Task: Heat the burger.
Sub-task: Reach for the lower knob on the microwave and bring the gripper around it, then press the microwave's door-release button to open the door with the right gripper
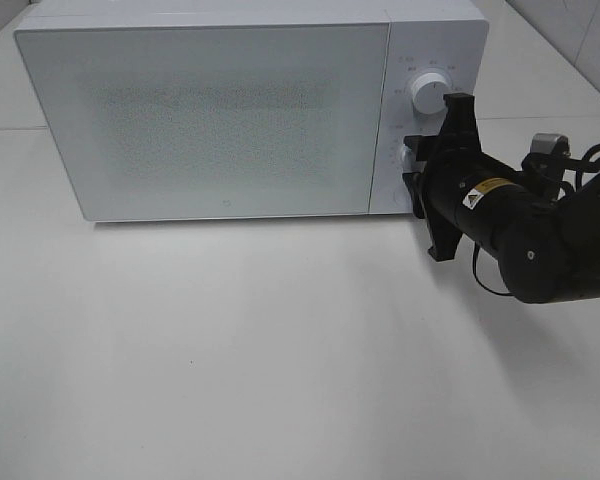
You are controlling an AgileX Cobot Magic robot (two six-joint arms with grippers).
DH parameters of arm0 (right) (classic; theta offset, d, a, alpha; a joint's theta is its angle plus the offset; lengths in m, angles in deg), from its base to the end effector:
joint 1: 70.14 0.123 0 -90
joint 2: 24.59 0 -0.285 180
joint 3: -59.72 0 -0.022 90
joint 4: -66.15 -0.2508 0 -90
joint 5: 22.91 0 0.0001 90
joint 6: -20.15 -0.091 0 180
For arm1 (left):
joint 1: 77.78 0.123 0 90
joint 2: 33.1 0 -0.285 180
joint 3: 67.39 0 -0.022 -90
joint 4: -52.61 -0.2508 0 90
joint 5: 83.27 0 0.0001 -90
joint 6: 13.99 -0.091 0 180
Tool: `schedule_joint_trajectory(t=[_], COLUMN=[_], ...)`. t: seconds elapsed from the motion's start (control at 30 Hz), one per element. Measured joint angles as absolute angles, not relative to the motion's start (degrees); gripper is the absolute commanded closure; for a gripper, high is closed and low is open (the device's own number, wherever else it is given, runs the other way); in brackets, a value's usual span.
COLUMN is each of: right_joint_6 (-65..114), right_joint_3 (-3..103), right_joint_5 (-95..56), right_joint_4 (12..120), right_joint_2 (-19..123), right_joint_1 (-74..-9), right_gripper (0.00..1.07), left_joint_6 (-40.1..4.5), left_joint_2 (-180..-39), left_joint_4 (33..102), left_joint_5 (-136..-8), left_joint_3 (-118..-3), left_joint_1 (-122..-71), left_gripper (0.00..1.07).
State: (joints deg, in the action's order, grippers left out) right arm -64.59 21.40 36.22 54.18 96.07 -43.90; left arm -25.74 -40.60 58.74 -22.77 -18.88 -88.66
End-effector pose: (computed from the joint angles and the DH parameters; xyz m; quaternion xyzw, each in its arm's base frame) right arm 0.3156 0.1375 0.1257 0.4578 0.6158 0.5083 0.3908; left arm -0.0073 -0.0072 0.2783 0.1687 0.8323 -0.0494 0.5258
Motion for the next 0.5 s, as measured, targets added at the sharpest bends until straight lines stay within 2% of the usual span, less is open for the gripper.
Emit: schedule_joint_trajectory(t=[0.03,0.07,0.1,0.17,0.5], right_joint_6=[-64.30,-64.30,-64.02,-63.50,-61.67], right_joint_3=[21.40,21.40,21.40,21.40,21.35], right_joint_5=[36.79,36.79,37.30,38.05,39.54], right_joint_4=[54.29,54.29,54.35,54.46,59.51], right_joint_2=[96.07,96.07,96.07,96.07,95.67], right_joint_1=[-43.90,-43.90,-43.90,-43.90,-43.85], right_gripper=[0.50,0.50,0.45,0.41,0.41], left_joint_6=[-25.74,-25.74,-25.74,-25.74,-25.74], left_joint_2=[-40.60,-40.60,-40.60,-40.60,-40.60], left_joint_4=[58.74,58.74,58.74,58.74,58.74], left_joint_5=[-22.77,-22.77,-22.77,-22.77,-22.77], left_joint_3=[-18.88,-18.88,-18.88,-18.88,-18.88], left_joint_1=[-88.66,-88.66,-88.66,-88.66,-88.66], left_gripper=[1.06,1.06,1.06,1.06,1.06])
